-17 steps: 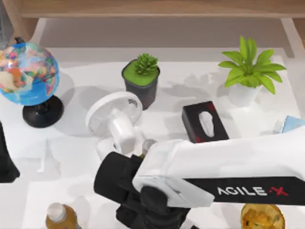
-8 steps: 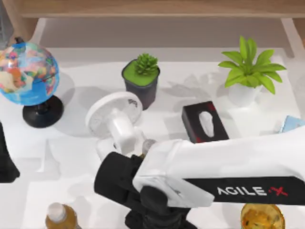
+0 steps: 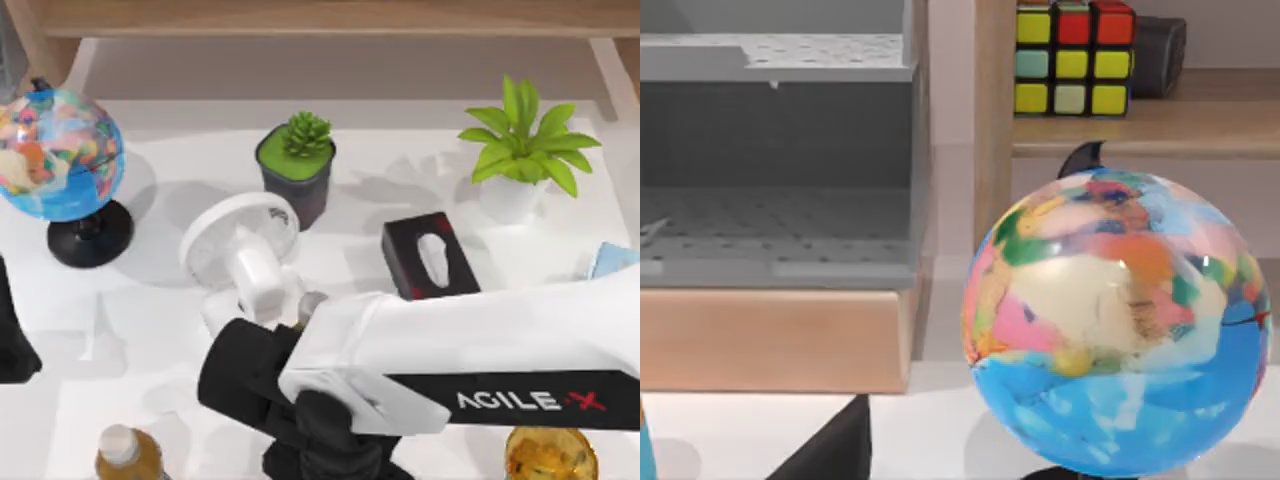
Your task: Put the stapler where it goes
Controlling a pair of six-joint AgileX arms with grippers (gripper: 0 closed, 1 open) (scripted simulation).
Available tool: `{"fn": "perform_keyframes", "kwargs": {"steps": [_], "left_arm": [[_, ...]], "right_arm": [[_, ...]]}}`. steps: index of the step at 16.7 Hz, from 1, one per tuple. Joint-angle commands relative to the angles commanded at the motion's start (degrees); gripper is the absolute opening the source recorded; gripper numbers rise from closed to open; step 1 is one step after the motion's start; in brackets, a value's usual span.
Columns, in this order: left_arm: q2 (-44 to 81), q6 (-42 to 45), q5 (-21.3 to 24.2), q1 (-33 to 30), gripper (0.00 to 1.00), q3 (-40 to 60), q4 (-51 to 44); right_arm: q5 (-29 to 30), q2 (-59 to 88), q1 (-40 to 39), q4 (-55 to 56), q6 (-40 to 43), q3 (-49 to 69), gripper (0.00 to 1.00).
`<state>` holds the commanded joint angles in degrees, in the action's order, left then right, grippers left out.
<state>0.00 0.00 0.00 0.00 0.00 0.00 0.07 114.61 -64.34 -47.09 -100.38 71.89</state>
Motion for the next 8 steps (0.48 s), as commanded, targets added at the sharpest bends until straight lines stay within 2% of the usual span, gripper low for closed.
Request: {"fn": "perform_keyframes", "kwargs": {"steps": [8], "left_arm": [[0.0, 0.0, 0.0, 0.0, 1.00, 0.0, 0.0]], "right_arm": [[0.0, -2.9, 0.1, -5.6, -0.1, 3.1, 0.00]]}}
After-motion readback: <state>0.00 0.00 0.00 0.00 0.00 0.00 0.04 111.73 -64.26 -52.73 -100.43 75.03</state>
